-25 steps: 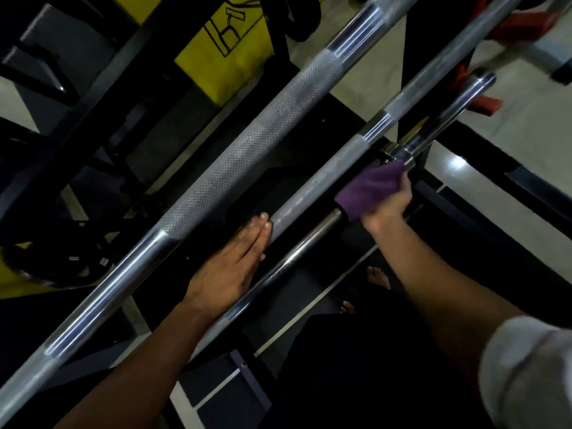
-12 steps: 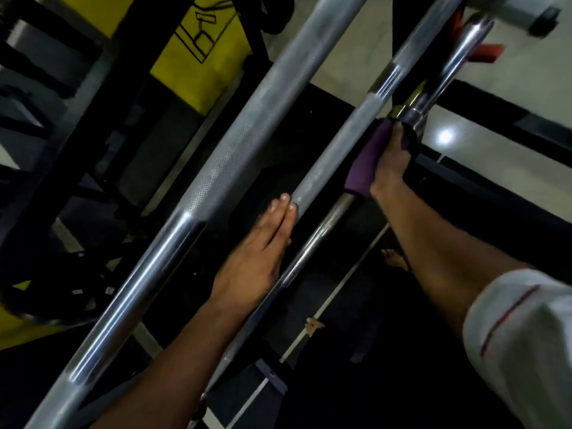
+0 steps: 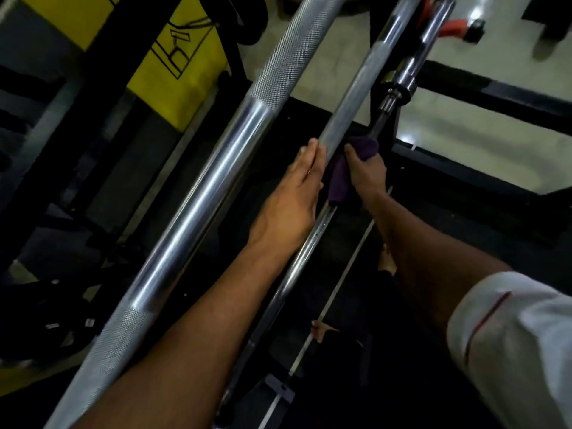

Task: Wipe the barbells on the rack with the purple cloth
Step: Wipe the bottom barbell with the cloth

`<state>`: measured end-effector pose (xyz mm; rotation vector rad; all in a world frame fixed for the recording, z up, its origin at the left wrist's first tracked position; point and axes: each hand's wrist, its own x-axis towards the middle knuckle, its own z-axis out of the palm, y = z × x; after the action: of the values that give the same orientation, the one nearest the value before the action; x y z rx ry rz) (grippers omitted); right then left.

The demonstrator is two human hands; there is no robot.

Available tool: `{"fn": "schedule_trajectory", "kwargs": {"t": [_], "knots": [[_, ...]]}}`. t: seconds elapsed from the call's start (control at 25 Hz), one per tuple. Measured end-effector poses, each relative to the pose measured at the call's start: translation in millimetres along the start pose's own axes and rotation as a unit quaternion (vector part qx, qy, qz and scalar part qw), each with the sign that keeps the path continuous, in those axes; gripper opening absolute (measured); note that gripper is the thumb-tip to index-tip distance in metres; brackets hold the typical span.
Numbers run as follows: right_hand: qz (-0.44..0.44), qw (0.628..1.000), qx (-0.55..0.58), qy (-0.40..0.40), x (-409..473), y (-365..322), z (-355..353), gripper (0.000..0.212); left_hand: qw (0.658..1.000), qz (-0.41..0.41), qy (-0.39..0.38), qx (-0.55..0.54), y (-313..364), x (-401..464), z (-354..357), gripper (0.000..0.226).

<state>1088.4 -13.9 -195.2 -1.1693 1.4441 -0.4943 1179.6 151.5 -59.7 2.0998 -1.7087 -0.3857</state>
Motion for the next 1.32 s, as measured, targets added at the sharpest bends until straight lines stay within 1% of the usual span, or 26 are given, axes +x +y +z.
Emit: {"fn": "schedule_trajectory", "kwargs": {"t": [0.08, 0.12, 0.2, 0.24, 0.32, 0.36, 0.4, 0.48, 0.6, 0.68, 0.76, 0.84, 0.92, 1.0, 1.08, 1.16, 1.2, 1.24, 1.28, 1.32], "knots": [[-0.015, 0.99, -0.141, -0.014, -9, -6, -6, 0.064, 1.0, 0.005, 0.013, -0.008, 0, 0, -1, 0.056], [-0.038, 0.974, -0.22, -0.035, -13, -9, -12, 0.066, 1.0, 0.003, 0.015, -0.014, 0, 0, -5, 0.055], [-0.09, 0.937, -0.33, -0.074, -20, -14, -34, 0.063, 0.999, 0.008, 0.011, -0.035, 4, 0, -11, 0.051], [-0.115, 0.926, -0.352, -0.07, -30, -15, -47, 0.06, 0.999, 0.016, 0.012, -0.045, 6, -2, -14, 0.049], [-0.176, 0.929, -0.32, -0.059, -61, -11, -63, 0.051, 0.997, 0.042, 0.015, -0.062, 6, -20, -24, 0.047], [-0.221, 0.925, -0.303, -0.062, -73, -6, -63, 0.051, 0.996, 0.05, 0.028, -0.068, 3, -35, -31, 0.046], [-0.264, 0.913, -0.303, -0.067, -86, -2, -61, 0.058, 0.995, 0.043, 0.04, -0.081, 1, -56, -38, 0.046], [-0.323, 0.87, -0.362, -0.084, -99, 11, -46, 0.072, 0.995, -0.003, 0.044, -0.09, -8, -117, -51, 0.048], [-0.351, 0.781, -0.495, -0.148, -98, 36, -22, 0.072, 0.996, -0.045, 0.0, -0.077, -19, -201, -62, 0.052], [-0.391, 0.744, -0.519, -0.153, -94, 46, -10, 0.07, 0.998, -0.05, -0.024, -0.031, -24, -228, -57, 0.056], [-0.411, 0.737, -0.524, -0.111, -92, 49, -1, 0.064, 0.999, -0.028, -0.024, 0.002, -26, -232, -53, 0.057], [-0.413, 0.749, -0.51, -0.086, -106, 52, 8, 0.057, 0.999, -0.013, -0.033, 0.015, -26, -230, -53, 0.057], [-0.418, 0.763, -0.487, -0.075, -143, 66, 23, 0.054, 0.999, -0.014, -0.036, 0.014, -27, -230, -52, 0.058], [-0.447, 0.757, -0.469, -0.086, -191, 91, 39, 0.052, 0.999, -0.011, -0.032, 0.014, -28, -230, -53, 0.058], [-0.481, 0.737, -0.459, -0.121, -219, 110, 43, 0.052, 1.0, -0.006, -0.026, 0.016, -26, -229, -54, 0.058], [-0.522, 0.699, -0.463, -0.156, -205, 105, 31, 0.054, 1.0, -0.003, -0.025, 0.018, -25, -229, -56, 0.058], [-0.538, 0.68, -0.474, -0.157, -185, 98, 24, 0.055, 0.999, -0.003, -0.024, 0.021, -25, -229, -56, 0.058], [-0.539, 0.672, -0.487, -0.144, -161, 88, 17, 0.055, 0.999, -0.002, -0.022, 0.026, -24, -229, -57, 0.058], [-0.522, 0.682, -0.497, -0.125, -136, 75, 11, 0.055, 0.999, -0.003, -0.021, 0.03, -24, -229, -56, 0.058], [-0.498, 0.7, -0.501, -0.103, -114, 60, 6, 0.055, 0.999, -0.002, -0.019, 0.033, -24, -229, -56, 0.058]]}}
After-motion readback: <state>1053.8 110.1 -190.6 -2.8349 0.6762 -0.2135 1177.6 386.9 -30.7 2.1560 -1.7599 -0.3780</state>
